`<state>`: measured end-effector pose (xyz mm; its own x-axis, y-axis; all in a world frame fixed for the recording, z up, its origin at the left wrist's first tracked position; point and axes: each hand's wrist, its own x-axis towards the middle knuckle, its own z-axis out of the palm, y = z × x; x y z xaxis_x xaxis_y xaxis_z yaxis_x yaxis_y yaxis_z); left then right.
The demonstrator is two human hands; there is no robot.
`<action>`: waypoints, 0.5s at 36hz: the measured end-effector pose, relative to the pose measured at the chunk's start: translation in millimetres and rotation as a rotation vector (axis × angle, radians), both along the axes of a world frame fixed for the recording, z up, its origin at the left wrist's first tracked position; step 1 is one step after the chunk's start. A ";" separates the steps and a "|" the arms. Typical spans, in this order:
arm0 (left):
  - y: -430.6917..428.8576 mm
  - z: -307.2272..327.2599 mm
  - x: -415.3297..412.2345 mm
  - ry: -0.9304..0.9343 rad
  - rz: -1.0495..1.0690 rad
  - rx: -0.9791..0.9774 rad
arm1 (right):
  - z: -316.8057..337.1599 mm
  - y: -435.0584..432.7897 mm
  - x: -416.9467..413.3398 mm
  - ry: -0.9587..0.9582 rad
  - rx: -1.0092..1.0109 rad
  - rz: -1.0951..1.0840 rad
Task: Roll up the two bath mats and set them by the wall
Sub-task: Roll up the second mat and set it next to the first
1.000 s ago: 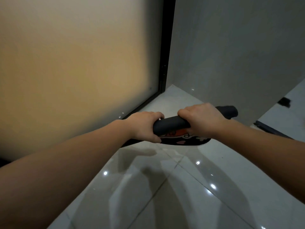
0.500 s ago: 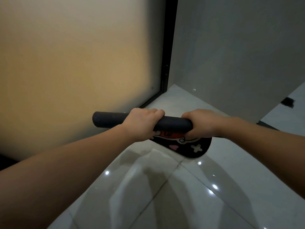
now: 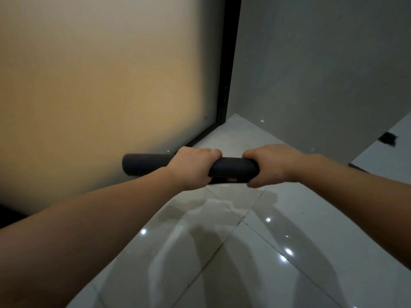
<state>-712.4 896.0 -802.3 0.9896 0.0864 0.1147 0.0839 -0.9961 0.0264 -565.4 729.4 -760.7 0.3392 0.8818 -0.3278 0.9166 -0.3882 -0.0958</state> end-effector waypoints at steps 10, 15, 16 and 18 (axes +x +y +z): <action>-0.2 0.5 2.7 0.039 0.046 -0.106 | -5.9 -5.9 4.2 -0.054 0.098 -0.009; -3.1 3.7 5.2 0.249 0.116 -0.486 | -13.5 -12.2 3.8 -0.378 0.286 0.193; -3.4 3.5 5.6 0.259 0.112 -0.496 | -14.7 -13.2 3.8 -0.407 0.292 0.216; -3.9 2.3 5.8 0.252 0.102 -0.472 | -15.6 -14.1 4.3 -0.403 0.272 0.233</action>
<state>-706.6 892.1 -800.0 0.9655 0.1681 -0.1990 0.2408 -0.8675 0.4352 -561.0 715.3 -776.3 0.1761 0.9836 0.0385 0.9604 -0.1803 0.2127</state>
